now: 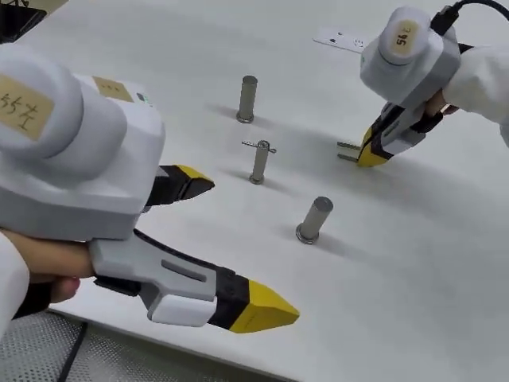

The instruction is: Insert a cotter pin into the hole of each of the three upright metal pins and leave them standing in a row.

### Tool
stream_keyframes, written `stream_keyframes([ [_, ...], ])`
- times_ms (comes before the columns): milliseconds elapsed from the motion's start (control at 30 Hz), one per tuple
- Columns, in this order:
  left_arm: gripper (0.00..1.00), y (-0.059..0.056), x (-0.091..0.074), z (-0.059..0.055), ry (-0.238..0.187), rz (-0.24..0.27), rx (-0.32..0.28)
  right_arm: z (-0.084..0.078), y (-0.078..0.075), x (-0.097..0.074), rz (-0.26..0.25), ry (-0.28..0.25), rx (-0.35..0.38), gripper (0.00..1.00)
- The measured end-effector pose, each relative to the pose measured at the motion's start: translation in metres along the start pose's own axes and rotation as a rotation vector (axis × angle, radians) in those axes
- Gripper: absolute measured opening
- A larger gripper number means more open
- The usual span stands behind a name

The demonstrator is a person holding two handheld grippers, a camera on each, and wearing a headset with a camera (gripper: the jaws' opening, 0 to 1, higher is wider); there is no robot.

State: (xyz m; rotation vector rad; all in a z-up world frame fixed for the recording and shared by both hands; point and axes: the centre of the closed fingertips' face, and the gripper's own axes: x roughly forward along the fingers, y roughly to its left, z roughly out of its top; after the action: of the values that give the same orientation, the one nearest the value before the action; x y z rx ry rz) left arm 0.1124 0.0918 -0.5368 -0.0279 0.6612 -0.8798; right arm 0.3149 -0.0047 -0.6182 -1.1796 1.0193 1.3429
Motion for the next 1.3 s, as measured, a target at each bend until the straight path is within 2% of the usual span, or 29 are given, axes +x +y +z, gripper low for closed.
stream_keyframes([
  [67,0.97,-0.007,0.002,0.004,-0.022,-0.012,-0.016,0.000,-0.001,0.000,-0.002,0.005,-0.030,0.00],
  [100,0.97,-0.007,0.002,0.006,-0.040,-0.017,-0.038,0.001,-0.002,0.001,-0.007,0.008,-0.022,0.00],
  [167,0.97,-0.006,0.000,0.007,-0.044,-0.013,-0.039,0.000,0.002,0.000,-0.018,0.015,-0.007,0.00],
  [233,0.96,-0.007,0.000,0.007,-0.040,-0.014,-0.030,0.000,0.000,0.000,-0.037,0.030,-0.031,0.00],
  [300,0.96,-0.009,0.000,0.008,-0.038,-0.015,-0.025,0.001,0.006,-0.002,-0.050,0.046,-0.050,0.00],
  [400,0.96,-0.014,0.001,0.011,-0.037,-0.017,-0.017,0.001,-0.003,-0.001,-0.046,0.052,-0.053,0.00],
  [533,0.95,-0.011,0.001,0.011,-0.036,-0.017,-0.020,0.000,-0.002,-0.002,-0.033,0.025,-0.007,0.00],
  [700,0.93,-0.001,-0.002,0.003,-0.037,-0.009,-0.041,0.001,0.002,-0.001,-0.040,0.018,-0.012,0.00],
  [800,0.92,0.002,-0.004,0.003,-0.043,-0.004,-0.048,-0.001,0.006,-0.001,-0.015,0.017,-0.022,0.00],
  [867,0.91,0.005,-0.006,0.004,-0.043,-0.001,-0.049,-0.005,0.006,-0.004,-0.019,0.020,-0.020,0.00],
  [1000,0.90,0.009,-0.007,0.004,-0.037,0.000,-0.042,-0.005,0.008,-0.015,-0.034,-0.021,0.006,0.00],
  [1100,0.90,0.011,-0.006,0.008,-0.043,-0.005,-0.041,-0.003,0.017,-0.030,-0.069,-0.051,-0.012,0.00],
  [1133,0.89,0.011,-0.006,0.009,-0.046,-0.006,-0.039,-0.004,0.010,-0.029,-0.080,-0.061,-0.021,0.00],
  [1167,0.88,0.011,-0.006,0.011,-0.048,-0.011,-0.035,-0.003,0.010,-0.032,-0.087,-0.072,-0.026,0.00],
  [1300,0.84,0.014,-0.003,0.017,-0.053,-0.018,-0.041,0.006,0.021,-0.045,-0.132,-0.146,-0.034,0.00],
])
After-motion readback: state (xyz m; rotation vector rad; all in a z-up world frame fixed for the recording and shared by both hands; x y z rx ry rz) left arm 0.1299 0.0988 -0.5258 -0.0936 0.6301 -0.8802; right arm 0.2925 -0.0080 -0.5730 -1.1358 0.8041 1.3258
